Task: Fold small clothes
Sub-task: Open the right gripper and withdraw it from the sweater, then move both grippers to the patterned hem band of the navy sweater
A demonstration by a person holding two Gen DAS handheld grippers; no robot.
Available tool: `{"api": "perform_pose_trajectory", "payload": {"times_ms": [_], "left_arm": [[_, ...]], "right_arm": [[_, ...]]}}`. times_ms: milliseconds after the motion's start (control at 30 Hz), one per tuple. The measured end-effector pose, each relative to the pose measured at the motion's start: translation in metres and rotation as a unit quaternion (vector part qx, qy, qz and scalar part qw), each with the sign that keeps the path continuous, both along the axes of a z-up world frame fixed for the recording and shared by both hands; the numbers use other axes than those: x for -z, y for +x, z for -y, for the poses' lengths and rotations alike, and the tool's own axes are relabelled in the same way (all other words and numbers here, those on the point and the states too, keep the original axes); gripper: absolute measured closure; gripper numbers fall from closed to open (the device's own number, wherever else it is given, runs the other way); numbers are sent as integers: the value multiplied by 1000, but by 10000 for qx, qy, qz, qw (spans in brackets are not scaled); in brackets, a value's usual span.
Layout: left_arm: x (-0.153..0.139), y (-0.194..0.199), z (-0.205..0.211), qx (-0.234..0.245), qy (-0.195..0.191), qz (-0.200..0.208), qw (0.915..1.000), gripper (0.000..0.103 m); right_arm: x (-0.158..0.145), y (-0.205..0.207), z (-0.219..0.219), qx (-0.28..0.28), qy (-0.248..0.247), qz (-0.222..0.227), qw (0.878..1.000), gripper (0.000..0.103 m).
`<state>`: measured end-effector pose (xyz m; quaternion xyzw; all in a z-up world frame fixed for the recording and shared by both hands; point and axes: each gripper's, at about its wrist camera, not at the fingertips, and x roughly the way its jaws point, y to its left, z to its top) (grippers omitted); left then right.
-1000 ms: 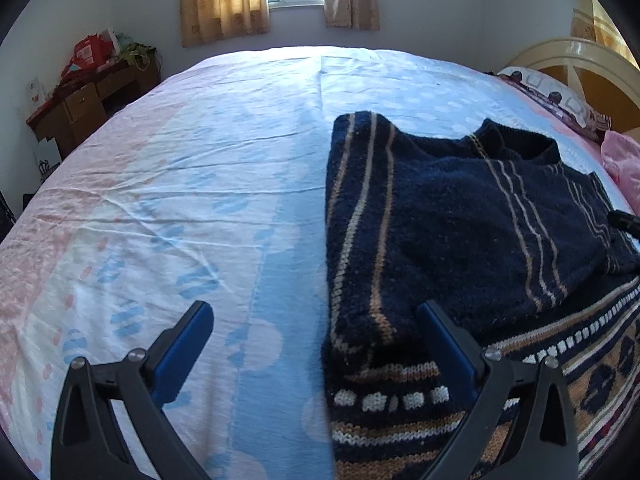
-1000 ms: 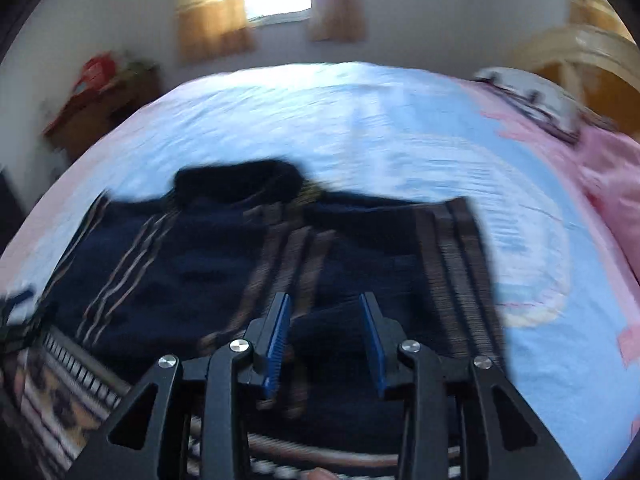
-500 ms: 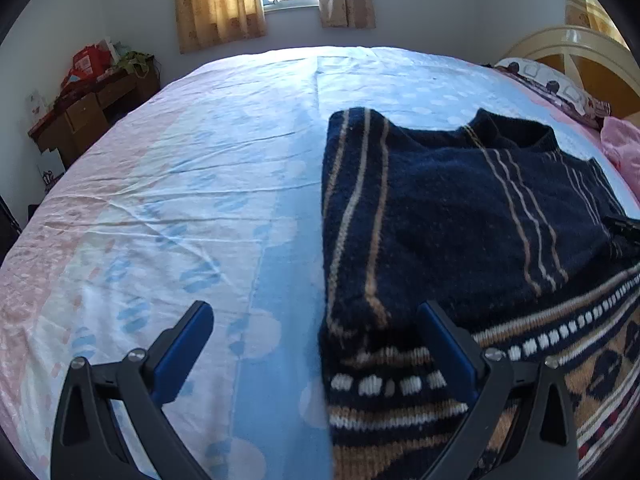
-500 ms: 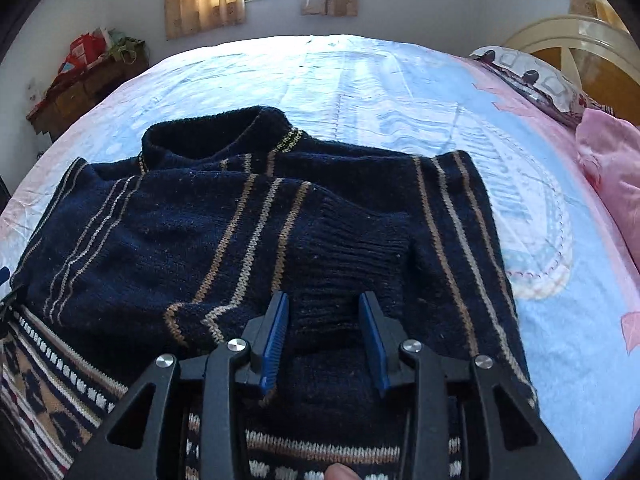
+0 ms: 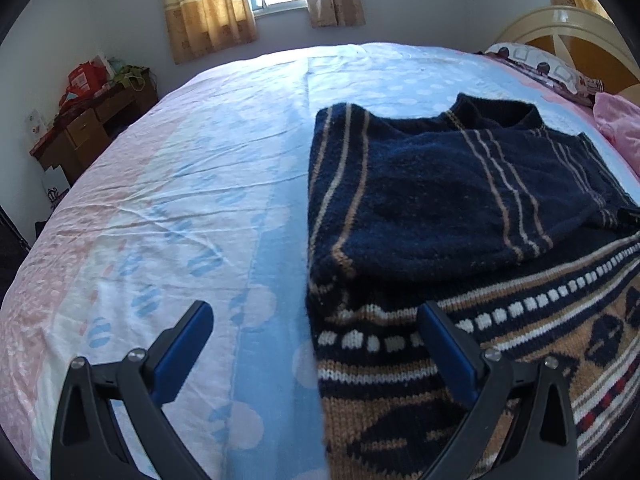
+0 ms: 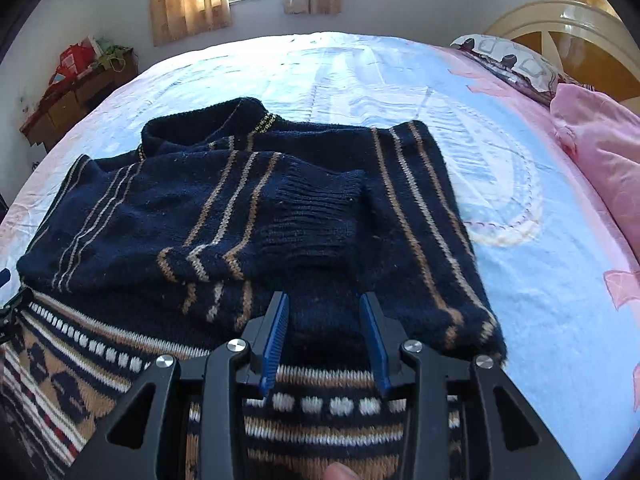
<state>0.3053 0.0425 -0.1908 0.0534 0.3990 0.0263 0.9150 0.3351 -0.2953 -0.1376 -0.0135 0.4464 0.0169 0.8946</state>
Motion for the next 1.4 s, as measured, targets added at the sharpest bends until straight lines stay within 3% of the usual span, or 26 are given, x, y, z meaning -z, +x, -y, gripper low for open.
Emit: {"api": "perform_pose_trajectory", "payload": {"times_ms": [233,633,967,1133,1400], "left_arm": [[-13,-21,1,76,-239,121,9996,0],[-34,-82,12,387,-310,368,9981,0],[-29,-152,-4,569,-287,120,9979,0],[-22,-175,1,723,-543,-87,9959,0],[1,-200,12,960,-800,-535,9907,11]], "right_arm": [[-9,-27,-5,-72,-34,38,10000,65],[-26,-106,-28,-492,78,244,9985,59],[-23,-172,-34,-718,-44,156,9973,59],[-20,-202,-22,-602,-58,80,9981,59],[-20,-244,-3,-447,-168,77,9988,59]]}}
